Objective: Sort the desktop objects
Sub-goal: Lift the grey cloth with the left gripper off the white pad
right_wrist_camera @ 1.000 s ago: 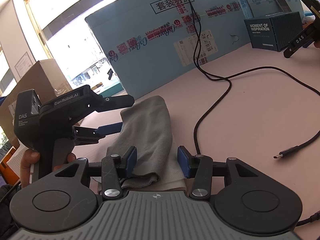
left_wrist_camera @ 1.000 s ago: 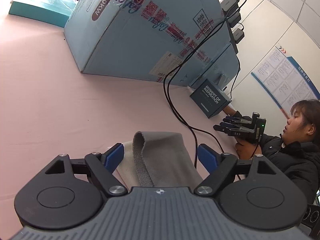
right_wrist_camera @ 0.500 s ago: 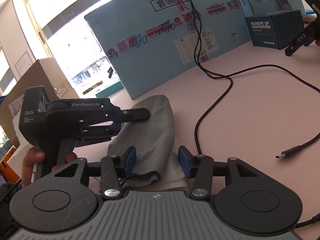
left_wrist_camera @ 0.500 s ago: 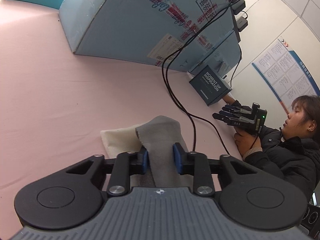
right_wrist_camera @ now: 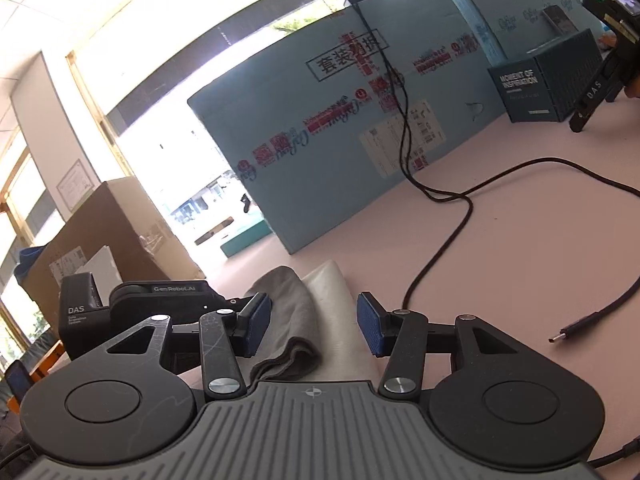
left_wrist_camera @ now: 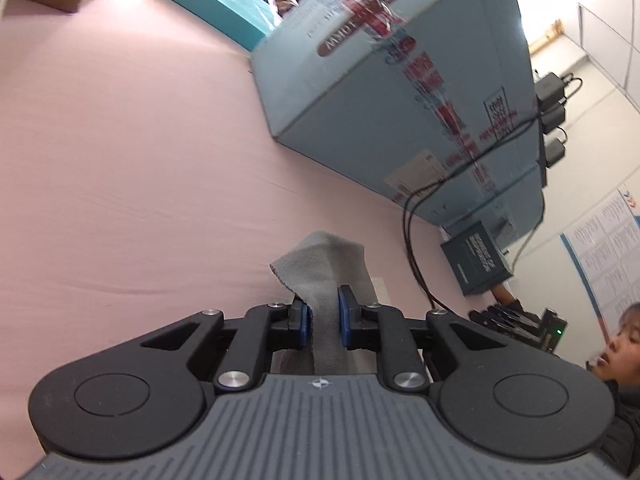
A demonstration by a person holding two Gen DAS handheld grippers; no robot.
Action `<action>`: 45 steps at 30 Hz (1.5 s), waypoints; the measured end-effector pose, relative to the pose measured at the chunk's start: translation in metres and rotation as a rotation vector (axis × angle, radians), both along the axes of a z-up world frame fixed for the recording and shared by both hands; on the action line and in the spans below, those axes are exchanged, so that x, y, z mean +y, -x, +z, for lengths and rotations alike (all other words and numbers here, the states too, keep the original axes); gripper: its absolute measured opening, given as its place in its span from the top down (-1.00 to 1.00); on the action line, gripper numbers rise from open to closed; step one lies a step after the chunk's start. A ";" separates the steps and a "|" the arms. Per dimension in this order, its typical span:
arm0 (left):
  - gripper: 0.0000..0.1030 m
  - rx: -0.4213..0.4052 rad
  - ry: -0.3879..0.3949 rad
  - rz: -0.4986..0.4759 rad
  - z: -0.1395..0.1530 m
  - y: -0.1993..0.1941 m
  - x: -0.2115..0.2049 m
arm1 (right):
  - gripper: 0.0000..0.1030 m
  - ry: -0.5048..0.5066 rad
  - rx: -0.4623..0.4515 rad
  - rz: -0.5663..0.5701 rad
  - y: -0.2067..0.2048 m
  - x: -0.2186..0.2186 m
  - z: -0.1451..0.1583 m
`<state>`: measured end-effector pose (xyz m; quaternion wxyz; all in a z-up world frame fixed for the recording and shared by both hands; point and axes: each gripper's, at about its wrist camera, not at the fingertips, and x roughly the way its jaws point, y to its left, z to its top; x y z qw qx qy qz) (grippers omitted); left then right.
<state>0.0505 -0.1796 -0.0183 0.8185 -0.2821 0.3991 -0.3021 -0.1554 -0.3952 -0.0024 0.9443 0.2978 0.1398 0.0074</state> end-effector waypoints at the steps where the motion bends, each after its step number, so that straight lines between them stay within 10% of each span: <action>1: 0.74 0.004 -0.004 0.019 -0.001 0.002 0.002 | 0.11 0.006 0.000 0.018 -0.001 0.002 0.001; 19: 0.74 0.001 0.004 0.057 -0.003 0.011 0.014 | -0.09 0.149 0.170 0.127 -0.028 0.032 -0.002; 26: 0.74 -0.011 0.001 0.045 -0.003 0.014 0.017 | 0.80 0.168 0.185 0.153 -0.033 0.035 -0.003; 30: 0.71 -0.012 0.019 0.042 -0.002 0.016 0.021 | 0.83 0.172 0.172 0.151 -0.032 0.034 -0.003; 37: 0.09 -0.011 0.060 0.031 0.000 0.009 0.030 | 0.83 0.124 0.169 0.153 -0.032 0.027 -0.006; 41: 0.15 -0.029 0.036 0.024 0.002 0.006 0.027 | 0.83 0.113 0.173 0.156 -0.032 0.026 -0.006; 45: 0.66 -0.024 -0.013 0.029 0.001 0.004 0.025 | 0.83 0.105 0.174 0.158 -0.032 0.026 -0.006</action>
